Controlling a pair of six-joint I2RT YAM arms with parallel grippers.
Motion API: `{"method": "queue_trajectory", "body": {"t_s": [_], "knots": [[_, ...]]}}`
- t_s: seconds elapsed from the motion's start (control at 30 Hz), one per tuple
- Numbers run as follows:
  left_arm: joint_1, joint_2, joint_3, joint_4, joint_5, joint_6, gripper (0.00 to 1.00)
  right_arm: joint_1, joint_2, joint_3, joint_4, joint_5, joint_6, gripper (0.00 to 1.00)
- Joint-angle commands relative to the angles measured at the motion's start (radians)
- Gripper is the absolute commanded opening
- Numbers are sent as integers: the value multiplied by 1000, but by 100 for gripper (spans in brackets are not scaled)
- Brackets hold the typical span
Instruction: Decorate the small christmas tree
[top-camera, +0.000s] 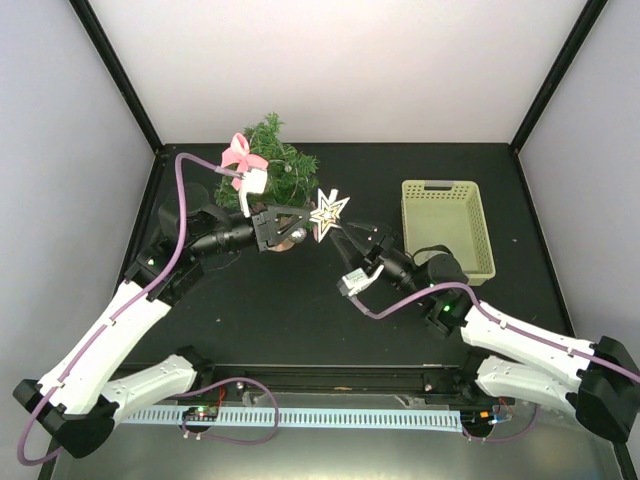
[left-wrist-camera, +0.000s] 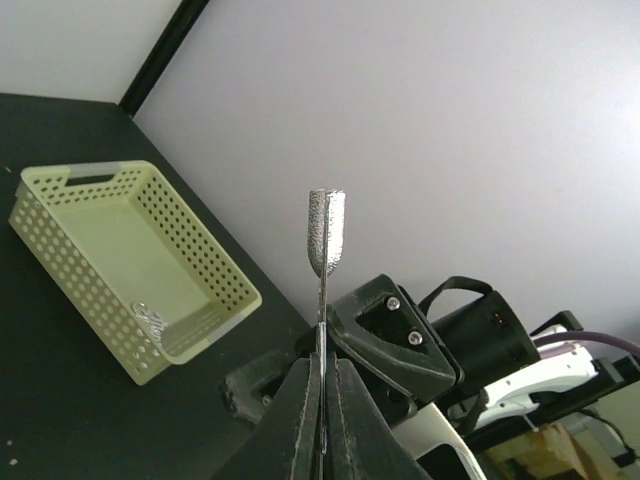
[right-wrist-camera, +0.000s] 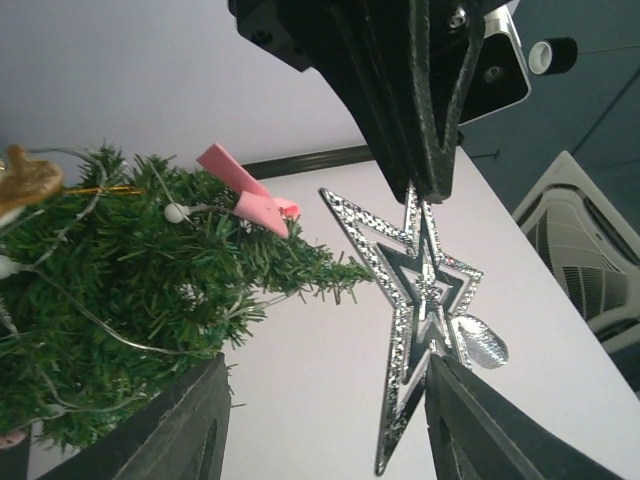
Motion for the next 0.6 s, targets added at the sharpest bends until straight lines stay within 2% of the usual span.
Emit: {"method": "queue_trajectory", "body": {"t_s": [0.0, 0.1, 0.17, 0.2, 0.33, 0.4, 0.43, 0.57], "knots": [[8, -17, -19, 53, 56, -69, 1, 10, 22, 36, 113, 49, -72, 54], [8, -17, -26, 43, 57, -74, 1, 14, 30, 47, 119, 53, -87, 51], [9, -18, -33, 43, 60, -84, 2, 16, 38, 53, 118, 53, -94, 45], [10, -18, -37, 44, 59, -89, 2, 18, 41, 53, 120, 54, -99, 39], [10, -20, -54, 63, 56, -113, 2, 31, 46, 46, 134, 49, -120, 5], [11, -29, -68, 89, 57, -130, 2, 34, 44, 47, 115, 40, -106, 1], [13, -35, -76, 103, 55, -136, 8, 36, 42, 50, 101, 39, -84, 1], [19, -82, -67, 115, 8, -69, 55, 40, 28, 58, 127, 96, 142, 1]]}}
